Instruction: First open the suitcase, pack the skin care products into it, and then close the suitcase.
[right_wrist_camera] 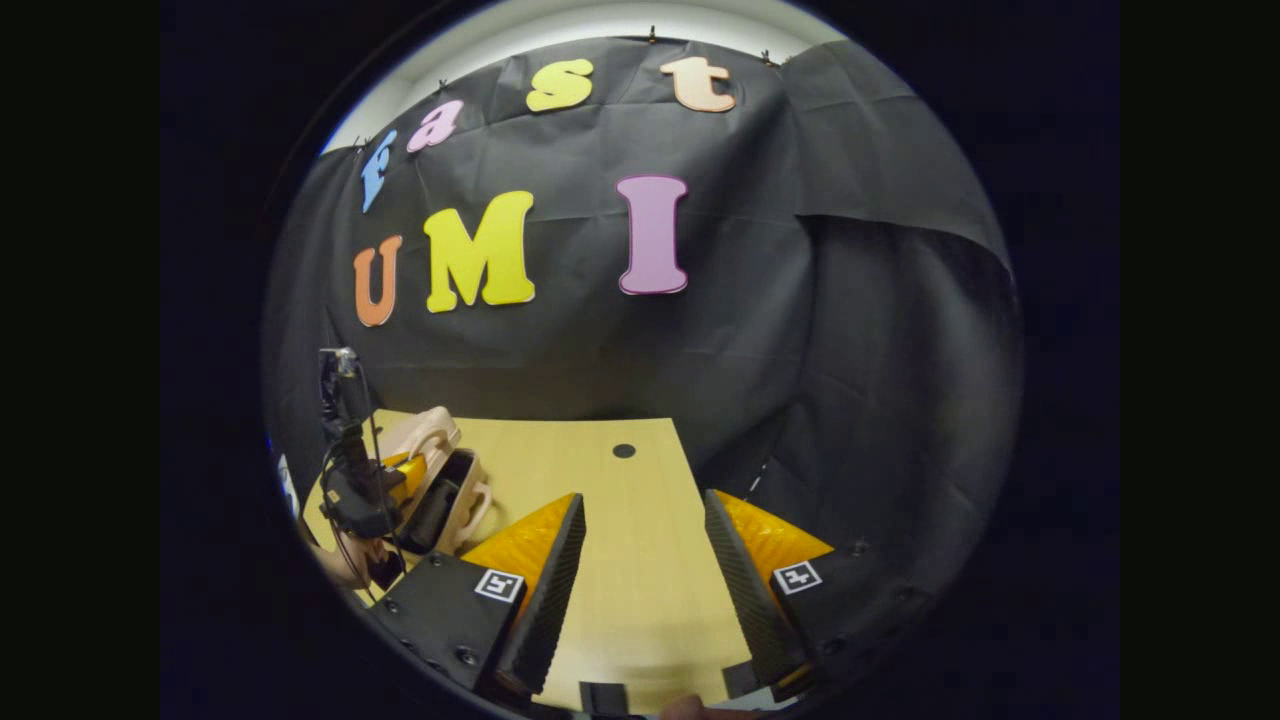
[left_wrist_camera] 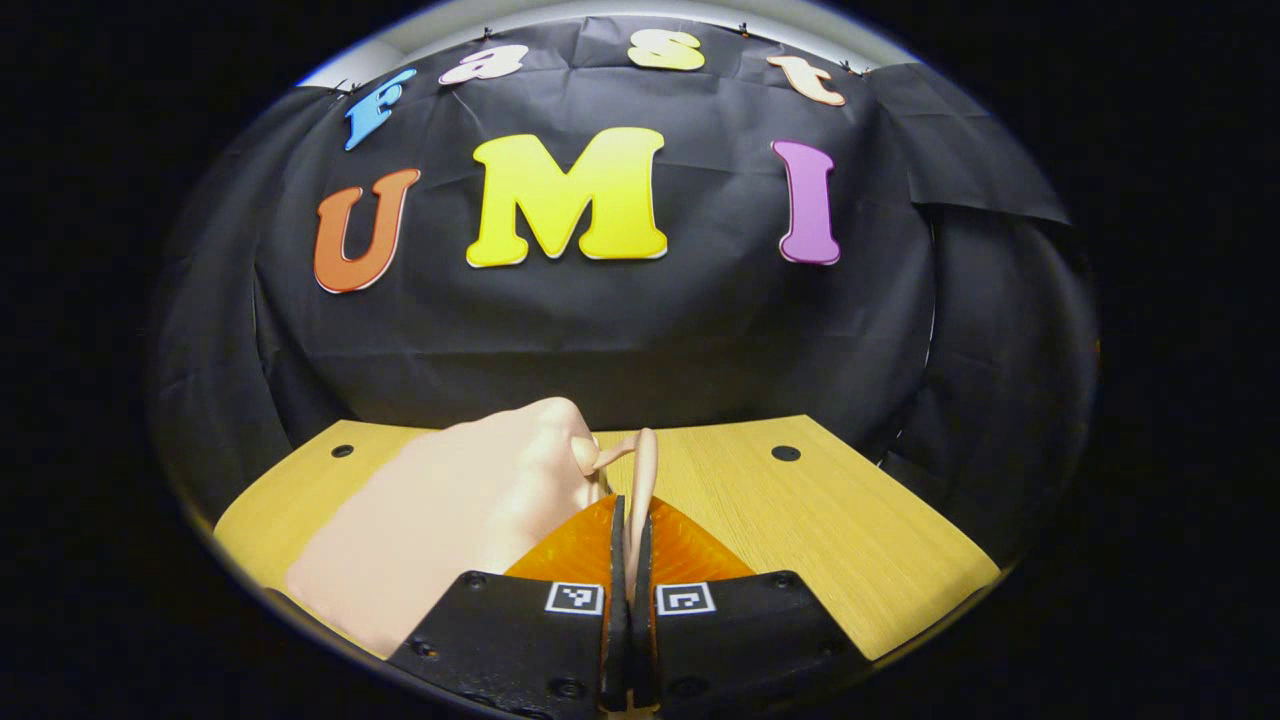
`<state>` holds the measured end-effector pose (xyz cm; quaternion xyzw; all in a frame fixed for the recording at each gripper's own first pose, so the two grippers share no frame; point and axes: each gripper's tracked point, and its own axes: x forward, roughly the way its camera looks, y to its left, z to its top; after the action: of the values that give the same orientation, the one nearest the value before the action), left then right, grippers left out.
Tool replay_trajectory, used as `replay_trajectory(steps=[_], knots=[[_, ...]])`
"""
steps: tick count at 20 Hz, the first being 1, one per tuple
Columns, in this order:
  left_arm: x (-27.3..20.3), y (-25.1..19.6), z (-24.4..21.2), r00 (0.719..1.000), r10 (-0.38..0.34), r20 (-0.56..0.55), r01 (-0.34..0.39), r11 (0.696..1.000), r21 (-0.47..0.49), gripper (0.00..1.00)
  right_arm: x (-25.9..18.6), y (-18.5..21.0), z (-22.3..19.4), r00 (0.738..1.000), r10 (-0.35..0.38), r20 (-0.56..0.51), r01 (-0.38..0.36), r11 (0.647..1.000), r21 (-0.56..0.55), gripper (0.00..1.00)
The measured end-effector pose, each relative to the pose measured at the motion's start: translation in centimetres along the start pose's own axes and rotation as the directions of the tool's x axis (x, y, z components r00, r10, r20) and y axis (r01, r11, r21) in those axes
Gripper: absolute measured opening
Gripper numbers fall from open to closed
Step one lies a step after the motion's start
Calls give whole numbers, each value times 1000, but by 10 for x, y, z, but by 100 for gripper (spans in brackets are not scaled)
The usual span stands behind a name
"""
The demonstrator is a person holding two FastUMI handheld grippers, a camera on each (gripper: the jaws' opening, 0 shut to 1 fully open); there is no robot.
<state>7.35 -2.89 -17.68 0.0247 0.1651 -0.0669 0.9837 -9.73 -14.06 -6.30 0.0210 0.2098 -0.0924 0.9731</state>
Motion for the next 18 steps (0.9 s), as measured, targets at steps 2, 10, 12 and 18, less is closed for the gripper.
replay_trajectory(steps=[2,10,12,18], knots=[[8,-12,-23,998,14,-56,-13,1000,17,6,-1,-9,-1,1000,-9,-10,9,1000,-15,72],[13,-35,-53,989,53,-139,-40,995,89,20,6,-22,-1,1000,11,-17,-12,999,-44,72],[10,-52,-49,991,-9,-134,15,999,43,38,11,-16,4,999,36,-7,-36,998,-45,67],[-40,-46,40,999,-30,32,31,999,-24,99,28,36,34,985,152,79,-148,988,-54,72]])
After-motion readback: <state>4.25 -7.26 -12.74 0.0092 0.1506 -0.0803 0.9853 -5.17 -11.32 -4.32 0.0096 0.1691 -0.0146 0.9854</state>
